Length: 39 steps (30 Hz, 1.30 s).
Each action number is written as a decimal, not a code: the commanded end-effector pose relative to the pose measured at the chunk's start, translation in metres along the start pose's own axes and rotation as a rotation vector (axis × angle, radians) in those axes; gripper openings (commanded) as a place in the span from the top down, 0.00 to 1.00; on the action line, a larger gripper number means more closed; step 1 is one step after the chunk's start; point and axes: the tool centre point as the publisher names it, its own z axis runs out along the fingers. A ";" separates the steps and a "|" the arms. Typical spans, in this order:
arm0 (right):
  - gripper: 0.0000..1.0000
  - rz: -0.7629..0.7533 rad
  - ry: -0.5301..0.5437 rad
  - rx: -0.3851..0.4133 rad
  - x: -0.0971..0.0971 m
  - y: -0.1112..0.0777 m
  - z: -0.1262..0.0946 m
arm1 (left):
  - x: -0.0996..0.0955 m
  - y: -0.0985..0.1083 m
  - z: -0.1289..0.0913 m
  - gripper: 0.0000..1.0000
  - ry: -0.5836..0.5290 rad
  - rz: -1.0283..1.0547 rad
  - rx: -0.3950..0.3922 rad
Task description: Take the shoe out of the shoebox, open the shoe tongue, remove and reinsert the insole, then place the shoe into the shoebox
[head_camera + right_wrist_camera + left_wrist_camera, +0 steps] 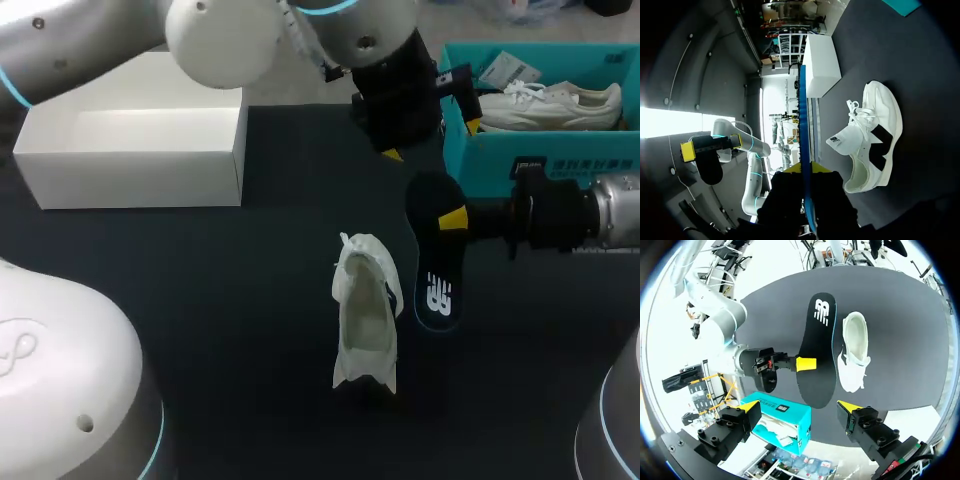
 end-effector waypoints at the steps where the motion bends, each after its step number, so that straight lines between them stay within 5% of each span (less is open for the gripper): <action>1: 1.00 0.000 -0.001 -0.003 0.000 -0.001 0.001 | 0.028 -0.005 -0.013 0.00 -0.591 -0.080 0.108; 15: 1.00 0.000 -0.001 -0.003 0.000 -0.001 0.001 | 0.028 -0.005 -0.013 0.00 -0.591 -0.080 0.108; 24: 1.00 0.000 -0.001 -0.003 0.000 -0.001 0.001 | 0.039 -0.015 -0.001 0.00 -0.796 -0.088 -0.079; 39: 1.00 0.019 0.004 -0.018 0.010 0.006 -0.004 | 0.064 -0.034 -0.006 0.00 -0.981 -0.230 -0.089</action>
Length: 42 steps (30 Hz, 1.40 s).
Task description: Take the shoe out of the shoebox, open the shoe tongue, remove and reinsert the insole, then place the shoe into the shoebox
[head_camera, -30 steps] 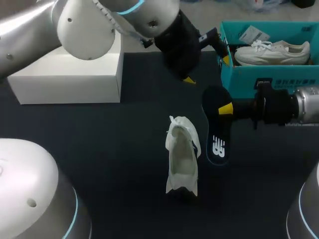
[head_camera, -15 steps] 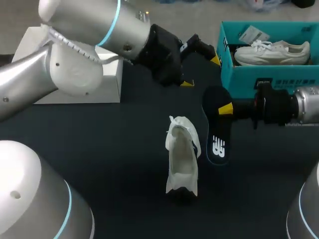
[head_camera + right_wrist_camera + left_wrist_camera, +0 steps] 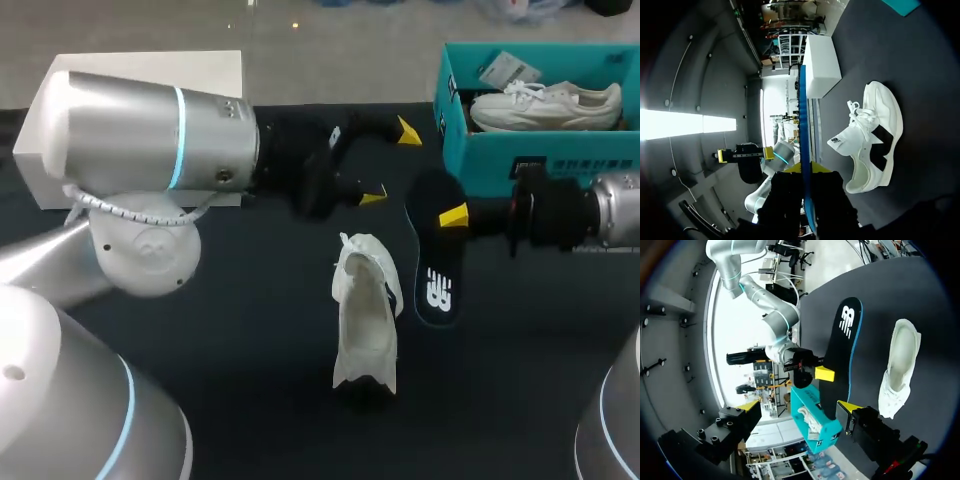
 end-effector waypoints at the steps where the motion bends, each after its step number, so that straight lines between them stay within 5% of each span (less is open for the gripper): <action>1: 1.00 0.004 -0.012 -0.012 0.009 0.003 -0.003 | 0.015 -0.008 -0.009 0.00 -0.317 -0.023 -0.008; 21: 1.00 0.052 0.006 -0.091 0.039 0.010 -0.008 | 0.028 -0.001 -0.016 0.00 -0.300 -0.082 0.027; 30: 1.00 0.028 0.018 -0.126 0.054 0.009 -0.009 | 0.027 -0.004 0.004 0.00 -0.281 -0.072 0.067; 40: 1.00 0.027 0.037 -0.077 0.058 -0.002 0.011 | 0.032 -0.001 0.029 0.00 -0.298 -0.069 0.065; 41: 1.00 0.029 0.035 -0.073 0.056 -0.002 0.012 | 0.033 0.000 0.030 0.01 -0.306 -0.075 0.056; 42: 1.00 0.031 0.035 -0.071 0.054 -0.003 0.013 | 0.034 0.001 0.030 0.14 -0.307 -0.075 0.053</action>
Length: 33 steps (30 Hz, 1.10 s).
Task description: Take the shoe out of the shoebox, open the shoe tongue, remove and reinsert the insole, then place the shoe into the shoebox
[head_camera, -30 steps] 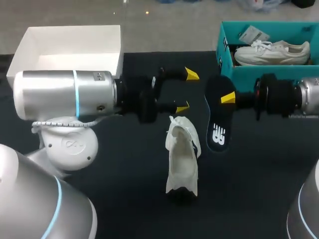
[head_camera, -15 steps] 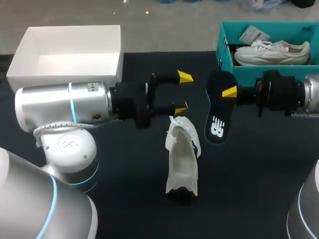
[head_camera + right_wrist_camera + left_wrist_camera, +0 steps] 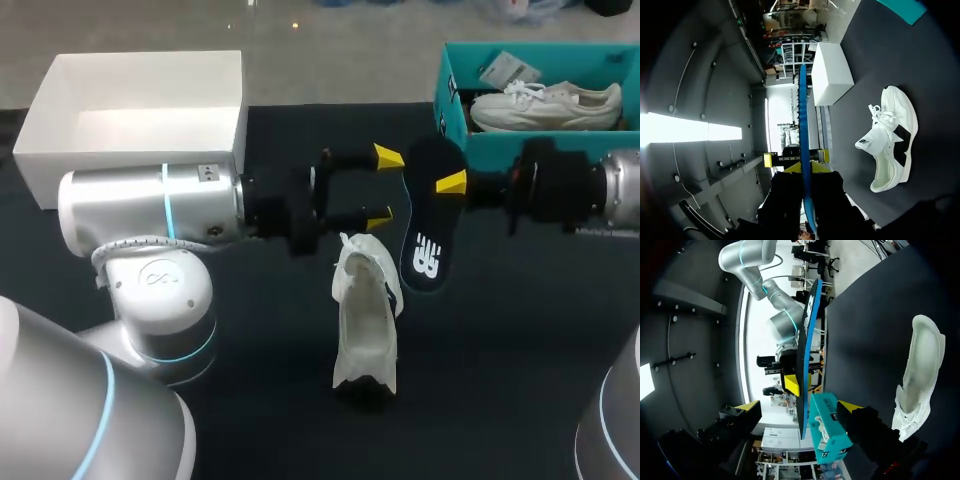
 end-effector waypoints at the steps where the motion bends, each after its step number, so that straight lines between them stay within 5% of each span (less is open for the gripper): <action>1: 1.00 0.009 -0.005 0.007 -0.007 -0.001 0.006 | 0.005 0.002 0.015 0.30 -0.022 -0.003 -0.023; 26: 1.00 0.030 0.000 0.033 -0.017 -0.009 0.013 | 0.014 0.005 0.041 0.64 -0.062 0.009 -0.016; 29: 1.00 0.029 0.002 0.033 -0.017 -0.008 0.013 | 0.016 0.003 0.043 0.76 -0.056 0.011 -0.017; 31: 1.00 0.029 0.004 0.033 -0.017 -0.009 0.012 | 0.017 0.002 0.044 1.00 -0.054 0.011 -0.015; 33: 1.00 0.029 0.006 0.031 -0.017 -0.009 0.012 | 0.018 0.001 0.044 1.00 -0.053 0.010 -0.014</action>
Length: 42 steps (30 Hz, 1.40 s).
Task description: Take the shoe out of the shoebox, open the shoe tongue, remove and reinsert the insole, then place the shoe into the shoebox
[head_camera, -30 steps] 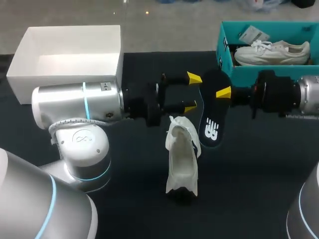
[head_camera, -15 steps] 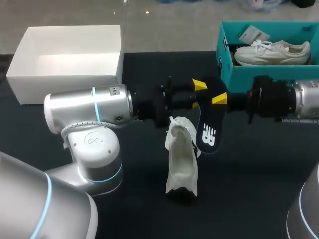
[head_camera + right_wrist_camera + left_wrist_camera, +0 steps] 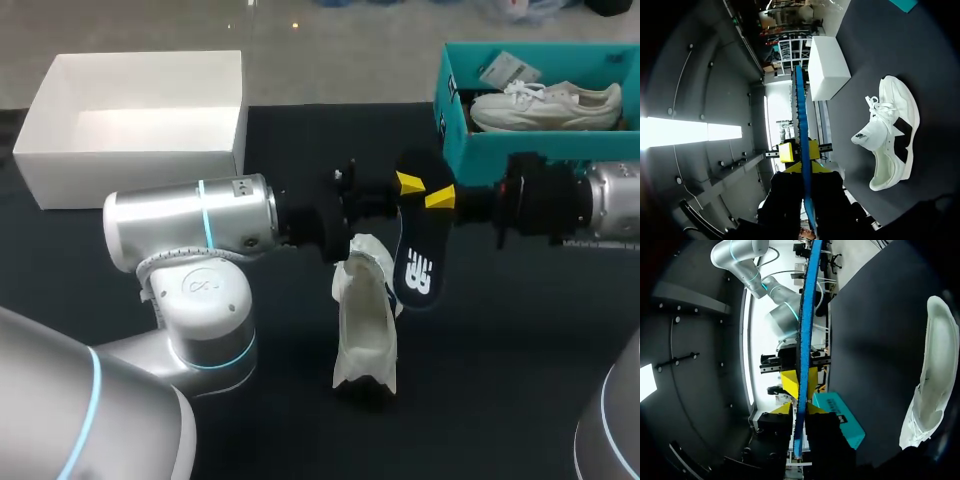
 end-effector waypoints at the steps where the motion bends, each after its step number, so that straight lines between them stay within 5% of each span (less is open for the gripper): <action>1: 1.00 0.000 0.002 -0.004 -0.001 -0.001 0.000 | 0.000 -0.004 0.006 1.00 -0.002 0.001 -0.005; 8: 1.00 0.001 0.016 -0.010 -0.001 -0.001 -0.002 | 0.000 -0.004 0.004 1.00 -0.003 0.002 -0.007; 10: 0.00 0.007 0.013 -0.011 -0.001 0.000 -0.005 | 0.000 -0.005 0.003 1.00 -0.002 0.002 -0.008; 20: 0.00 -0.030 -0.007 -0.053 0.006 0.015 -0.052 | -0.003 -0.004 -0.008 1.00 0.024 0.003 0.002; 28: 0.00 -0.018 -0.175 -0.021 0.010 0.012 -0.095 | -0.006 -0.005 -0.015 1.00 0.057 -0.011 -0.016; 42: 0.00 -0.018 -0.175 -0.021 0.010 0.012 -0.095 | -0.017 -0.009 -0.025 1.00 0.056 -0.026 -0.069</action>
